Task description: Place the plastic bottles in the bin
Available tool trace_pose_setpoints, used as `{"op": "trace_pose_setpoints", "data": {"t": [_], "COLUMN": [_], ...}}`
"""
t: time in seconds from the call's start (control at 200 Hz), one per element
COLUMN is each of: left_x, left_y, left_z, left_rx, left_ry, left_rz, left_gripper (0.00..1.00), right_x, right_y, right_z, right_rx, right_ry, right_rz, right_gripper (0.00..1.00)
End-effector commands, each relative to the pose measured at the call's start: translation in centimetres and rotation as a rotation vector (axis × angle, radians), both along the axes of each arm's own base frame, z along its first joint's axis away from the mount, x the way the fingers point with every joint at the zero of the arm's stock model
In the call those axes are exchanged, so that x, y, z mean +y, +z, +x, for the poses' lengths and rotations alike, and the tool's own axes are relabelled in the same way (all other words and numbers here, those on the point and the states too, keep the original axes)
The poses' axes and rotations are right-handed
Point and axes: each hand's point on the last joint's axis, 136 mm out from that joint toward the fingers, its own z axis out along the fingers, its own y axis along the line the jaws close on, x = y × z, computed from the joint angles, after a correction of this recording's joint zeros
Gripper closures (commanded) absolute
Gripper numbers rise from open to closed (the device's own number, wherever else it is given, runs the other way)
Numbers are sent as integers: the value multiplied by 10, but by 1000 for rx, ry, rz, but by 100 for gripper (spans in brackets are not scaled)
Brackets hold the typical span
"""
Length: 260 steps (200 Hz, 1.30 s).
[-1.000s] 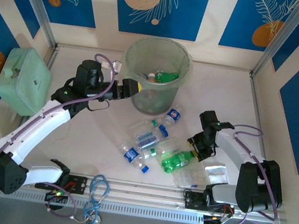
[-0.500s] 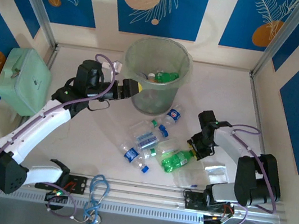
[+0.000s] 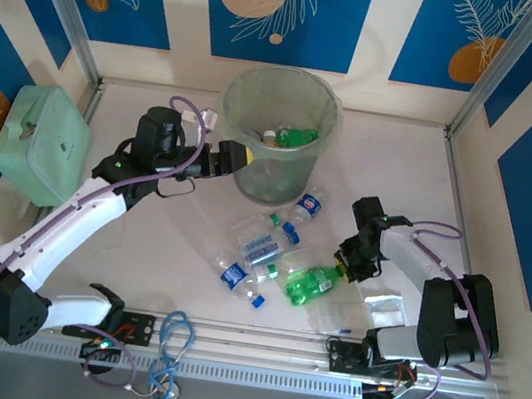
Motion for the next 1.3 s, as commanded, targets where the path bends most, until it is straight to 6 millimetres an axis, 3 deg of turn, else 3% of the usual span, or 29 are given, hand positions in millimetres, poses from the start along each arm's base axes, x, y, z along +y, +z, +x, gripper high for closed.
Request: {"op": "trace_pose_setpoints", "data": {"t": [0.0, 0.1, 0.275, 0.515, 0.645, 0.88, 1.295], "left_x": [-2, -3, -17, -66, -91, -113, -131], "left_y": [13, 18, 34, 43, 36, 36, 44], "left_z": [0, -2, -12, -46, -63, -71, -85], "left_rx": [-33, -45, -91, -171, -196, -210, -162], "left_ry": [-21, -37, -122, -326, -414, -469, -561], "left_rz": [-6, -7, -22, 11, 74, 49, -86], "left_gripper": [13, 10, 4, 0, 0, 0, 0], "right_x": [5, 5, 11, 30, 41, 58, 70], "right_y": [20, 46, 118, 233, 276, 317, 354], "right_z": [6, 15, 37, 65, 74, 87, 97], "right_rx": [-74, -182, -446, -770, -864, -962, -1040], "right_ry": [29, 57, 127, 237, 257, 242, 226], "right_rz": [31, 41, 86, 148, 191, 312, 416], "right_gripper": [77, 78, 79, 79, 79, 78, 78]}}
